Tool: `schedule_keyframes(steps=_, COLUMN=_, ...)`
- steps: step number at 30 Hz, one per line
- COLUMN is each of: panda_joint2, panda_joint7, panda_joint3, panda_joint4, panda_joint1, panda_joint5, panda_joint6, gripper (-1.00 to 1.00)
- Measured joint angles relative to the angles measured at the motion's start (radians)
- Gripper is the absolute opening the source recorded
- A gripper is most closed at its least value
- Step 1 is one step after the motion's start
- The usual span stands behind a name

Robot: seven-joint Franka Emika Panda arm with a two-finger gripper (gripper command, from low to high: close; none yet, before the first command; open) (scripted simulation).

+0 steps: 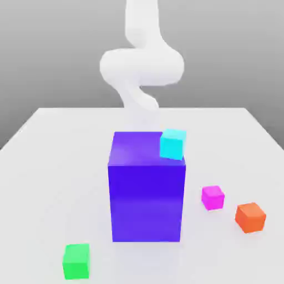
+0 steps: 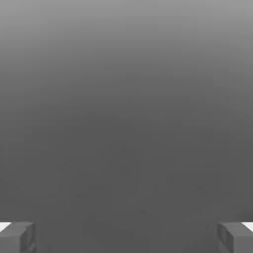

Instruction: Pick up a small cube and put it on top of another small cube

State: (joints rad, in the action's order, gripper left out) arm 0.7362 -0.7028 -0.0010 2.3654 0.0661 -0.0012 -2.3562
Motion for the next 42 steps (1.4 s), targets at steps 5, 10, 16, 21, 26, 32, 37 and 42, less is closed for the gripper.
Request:
schedule_keyframes(steps=5, panda_joint2=-0.157, panda_joint7=0.233, panda_joint3=-0.004, panda_joint4=0.151, panda_joint1=0.157, panda_joint5=-0.002, panda_joint6=-0.133, gripper=0.0)
schedule_keyframes(steps=10, panda_joint2=-0.304, panda_joint7=0.455, panda_joint3=0.0, panda_joint4=0.294, panda_joint1=0.297, panda_joint5=0.001, panda_joint6=-0.26, gripper=0.0)
schedule_keyframes(steps=16, panda_joint2=-0.478, panda_joint7=0.724, panda_joint3=0.017, panda_joint4=0.464, panda_joint1=0.453, panda_joint5=0.011, panda_joint6=-0.409, gripper=0.0)
schedule_keyframes(steps=21, panda_joint2=-0.623, panda_joint7=0.947, panda_joint3=0.046, panda_joint4=0.605, panda_joint1=0.57, panda_joint5=0.02, panda_joint6=-0.533, gripper=0.0)
schedule_keyframes(steps=26, panda_joint2=-0.798, panda_joint7=0.962, panda_joint3=0.042, panda_joint4=0.605, panda_joint1=0.588, panda_joint5=-0.019, panda_joint6=-0.677, gripper=0.0)
schedule_keyframes(steps=32, panda_joint2=-0.969, panda_joint7=0.954, panda_joint3=-0.002, panda_joint4=0.575, panda_joint1=0.631, panda_joint5=-0.031, panda_joint6=-0.817, gripper=-1.0)
schedule_keyframes(steps=37, panda_joint2=-0.982, panda_joint7=0.952, panda_joint3=-0.004, panda_joint4=0.573, panda_joint1=0.633, panda_joint5=-0.033, panda_joint6=-0.826, gripper=-1.0)
schedule_keyframes(steps=42, panda_joint2=-0.85, panda_joint7=0.963, panda_joint3=0.017, panda_joint4=0.597, panda_joint1=0.616, panda_joint5=-0.02, panda_joint6=-0.718, gripper=-1.0)
